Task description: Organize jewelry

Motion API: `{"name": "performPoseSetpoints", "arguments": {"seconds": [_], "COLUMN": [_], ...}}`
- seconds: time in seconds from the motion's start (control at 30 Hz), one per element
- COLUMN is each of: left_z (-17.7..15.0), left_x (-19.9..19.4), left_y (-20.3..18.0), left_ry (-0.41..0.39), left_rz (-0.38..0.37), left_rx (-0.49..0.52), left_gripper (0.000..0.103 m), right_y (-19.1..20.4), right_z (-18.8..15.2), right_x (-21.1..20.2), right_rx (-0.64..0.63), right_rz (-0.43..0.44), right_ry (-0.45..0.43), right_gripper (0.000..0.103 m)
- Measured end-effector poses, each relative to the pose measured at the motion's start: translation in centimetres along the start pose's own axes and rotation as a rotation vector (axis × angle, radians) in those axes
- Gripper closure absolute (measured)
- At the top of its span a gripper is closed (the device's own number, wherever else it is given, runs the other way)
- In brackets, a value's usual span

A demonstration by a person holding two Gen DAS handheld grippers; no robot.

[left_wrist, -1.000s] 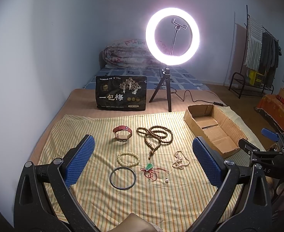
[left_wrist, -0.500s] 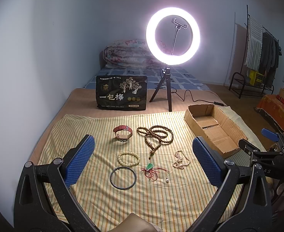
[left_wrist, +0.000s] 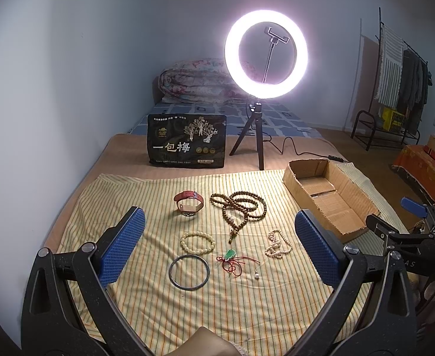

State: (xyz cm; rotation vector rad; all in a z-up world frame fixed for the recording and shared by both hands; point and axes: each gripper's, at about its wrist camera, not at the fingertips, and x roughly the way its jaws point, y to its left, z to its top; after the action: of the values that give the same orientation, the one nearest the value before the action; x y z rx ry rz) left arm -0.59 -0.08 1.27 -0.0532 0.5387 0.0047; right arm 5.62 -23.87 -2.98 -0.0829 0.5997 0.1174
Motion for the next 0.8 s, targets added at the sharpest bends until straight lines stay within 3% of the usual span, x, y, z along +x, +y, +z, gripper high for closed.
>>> {"name": "performPoseSetpoints", "arguments": {"seconds": [0.5, 0.8], "left_z": [-1.2, -1.6], "left_x": [1.1, 3.7], "left_y": [1.3, 4.6], "left_ry": [0.026, 0.087], "left_rz": [0.032, 0.079], "left_rx": [-0.009, -0.038], "left_gripper": [0.000, 0.000], "right_y": [0.7, 2.0], "right_z": [0.0, -0.4], "right_x": [0.4, 1.5], "right_rx": [-0.007, -0.041], "right_rz": [0.021, 0.076], "right_ry": [0.013, 0.039], "right_gripper": [0.000, 0.001]}}
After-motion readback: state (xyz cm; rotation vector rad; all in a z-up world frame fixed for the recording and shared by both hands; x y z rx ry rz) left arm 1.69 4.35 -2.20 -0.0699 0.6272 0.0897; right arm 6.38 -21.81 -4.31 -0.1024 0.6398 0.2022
